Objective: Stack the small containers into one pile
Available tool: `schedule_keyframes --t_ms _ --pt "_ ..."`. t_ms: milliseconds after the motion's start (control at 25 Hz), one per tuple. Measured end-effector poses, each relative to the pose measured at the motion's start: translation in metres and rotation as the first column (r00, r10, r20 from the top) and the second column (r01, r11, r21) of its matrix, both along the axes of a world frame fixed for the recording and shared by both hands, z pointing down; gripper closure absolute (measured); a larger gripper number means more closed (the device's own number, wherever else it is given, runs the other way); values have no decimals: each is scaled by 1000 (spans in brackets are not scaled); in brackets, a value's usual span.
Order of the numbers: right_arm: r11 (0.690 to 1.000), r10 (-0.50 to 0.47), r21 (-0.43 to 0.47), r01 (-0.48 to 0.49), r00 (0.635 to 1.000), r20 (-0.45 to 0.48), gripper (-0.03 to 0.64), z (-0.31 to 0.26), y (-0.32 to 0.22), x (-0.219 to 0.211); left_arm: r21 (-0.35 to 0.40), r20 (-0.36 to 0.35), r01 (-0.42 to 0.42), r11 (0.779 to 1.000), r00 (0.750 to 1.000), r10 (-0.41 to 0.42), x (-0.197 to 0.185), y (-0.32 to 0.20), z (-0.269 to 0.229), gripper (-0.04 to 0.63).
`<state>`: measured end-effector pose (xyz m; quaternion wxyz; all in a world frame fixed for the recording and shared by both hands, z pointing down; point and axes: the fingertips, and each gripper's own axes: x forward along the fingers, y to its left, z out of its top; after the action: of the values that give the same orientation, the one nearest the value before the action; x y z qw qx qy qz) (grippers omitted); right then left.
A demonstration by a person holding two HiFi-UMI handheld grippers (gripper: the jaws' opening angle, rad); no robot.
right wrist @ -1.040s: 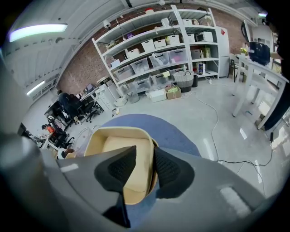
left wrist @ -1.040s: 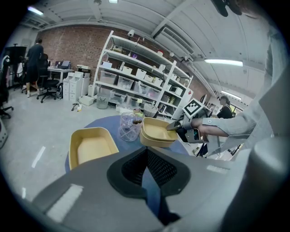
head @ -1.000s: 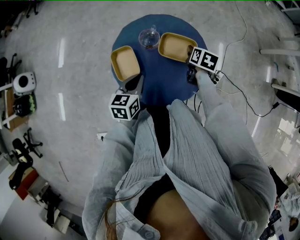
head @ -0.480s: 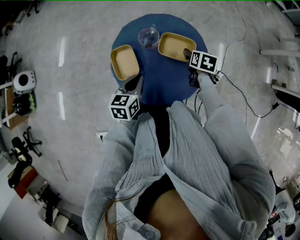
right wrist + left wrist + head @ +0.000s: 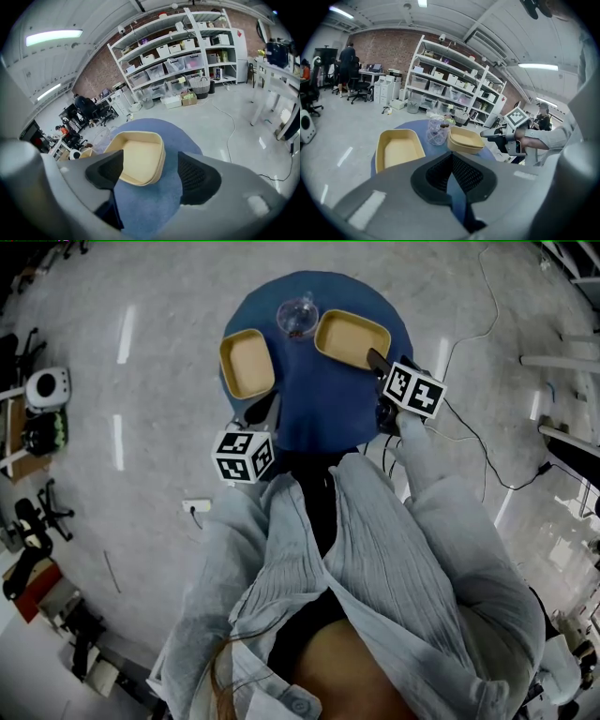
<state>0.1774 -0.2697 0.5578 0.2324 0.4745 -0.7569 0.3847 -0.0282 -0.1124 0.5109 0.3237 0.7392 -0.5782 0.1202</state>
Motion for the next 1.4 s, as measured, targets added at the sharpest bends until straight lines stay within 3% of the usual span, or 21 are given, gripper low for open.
schedule_keyframes --t_ms 200,280,440,760,1280,1400 --pt "991 27 124 -42 993 119 252 -36 -6 -8 15 -9 93 996 996 -92 -12 4 -3 581" --pt "985 24 167 -43 993 112 253 -47 -6 -12 19 -17 128 992 992 -127 -18 7 -4 581" --pt "977 -78 206 58 993 89 264 -63 6 -43 20 -12 178 984 984 -178 -34 15 -4 581" --pt "954 -257 180 240 963 79 264 -68 42 -127 28 -23 254 967 967 -254 -81 31 -6 581" --pt "940 -340 31 339 940 21 275 -19 79 -214 2 -33 250 968 968 -250 -161 52 6 581" --pt "939 -344 13 344 939 -5 325 -8 83 -229 -20 -33 254 967 966 -255 -181 60 12 581"
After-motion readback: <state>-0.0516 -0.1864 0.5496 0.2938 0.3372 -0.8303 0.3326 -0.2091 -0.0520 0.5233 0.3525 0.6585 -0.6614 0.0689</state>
